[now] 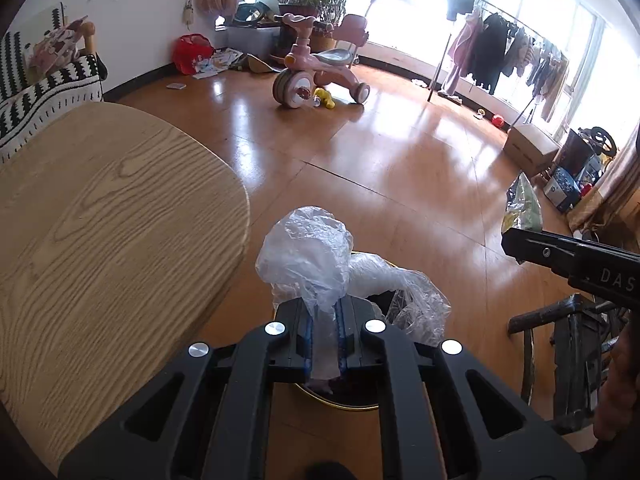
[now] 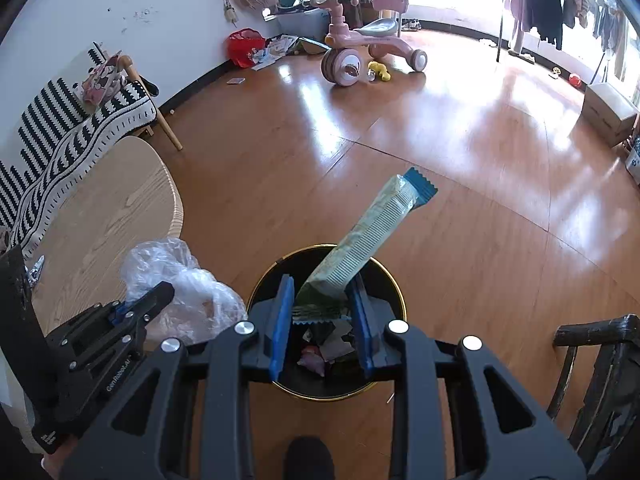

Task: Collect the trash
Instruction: 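Carry the clear bag and green wrapper to the black bin and release both, then swing both open tools back over the table to the last trash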

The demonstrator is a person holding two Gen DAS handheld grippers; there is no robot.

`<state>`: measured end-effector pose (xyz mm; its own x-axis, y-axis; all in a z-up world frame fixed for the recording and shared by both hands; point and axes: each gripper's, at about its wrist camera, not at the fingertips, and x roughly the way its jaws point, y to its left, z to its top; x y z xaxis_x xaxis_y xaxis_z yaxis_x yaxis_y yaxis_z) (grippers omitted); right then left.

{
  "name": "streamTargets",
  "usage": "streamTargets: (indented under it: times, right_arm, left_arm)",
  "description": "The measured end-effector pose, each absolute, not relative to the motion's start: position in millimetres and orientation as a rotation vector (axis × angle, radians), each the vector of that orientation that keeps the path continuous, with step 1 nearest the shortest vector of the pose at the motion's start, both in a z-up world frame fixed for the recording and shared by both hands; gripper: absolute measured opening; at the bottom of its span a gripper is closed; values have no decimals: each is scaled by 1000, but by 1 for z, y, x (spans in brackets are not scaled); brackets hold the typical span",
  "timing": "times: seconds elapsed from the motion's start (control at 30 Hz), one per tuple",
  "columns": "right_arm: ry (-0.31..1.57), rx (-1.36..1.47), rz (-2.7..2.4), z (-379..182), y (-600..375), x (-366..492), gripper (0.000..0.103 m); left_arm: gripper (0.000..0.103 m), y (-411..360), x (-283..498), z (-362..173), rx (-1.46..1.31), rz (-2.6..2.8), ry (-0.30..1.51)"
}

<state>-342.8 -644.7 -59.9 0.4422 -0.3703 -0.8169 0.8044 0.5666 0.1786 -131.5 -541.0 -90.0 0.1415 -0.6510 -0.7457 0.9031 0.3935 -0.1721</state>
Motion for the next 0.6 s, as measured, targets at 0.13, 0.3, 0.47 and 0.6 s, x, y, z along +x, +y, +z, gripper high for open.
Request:
streamTargets:
  times: [0.13,0.3,0.47,0.6]
  right_arm:
    - [819,622,-787,-61,-652,-339,29]
    - [788,636,-803,-56,-657,-345,69]
    - [782,628,-789,-53,-653,-338,69]
    - [762,626,-780,-48,-648,-332,69]
  left_arm:
    - [9,-545,-126,-93,361,-1172,866]
    - [64,-545,-128,-92,361,-1184,852]
    - [66,-542,-129,-88,365,-1203,828]
    - [71,-535,-128,-84,361,-1196,815]
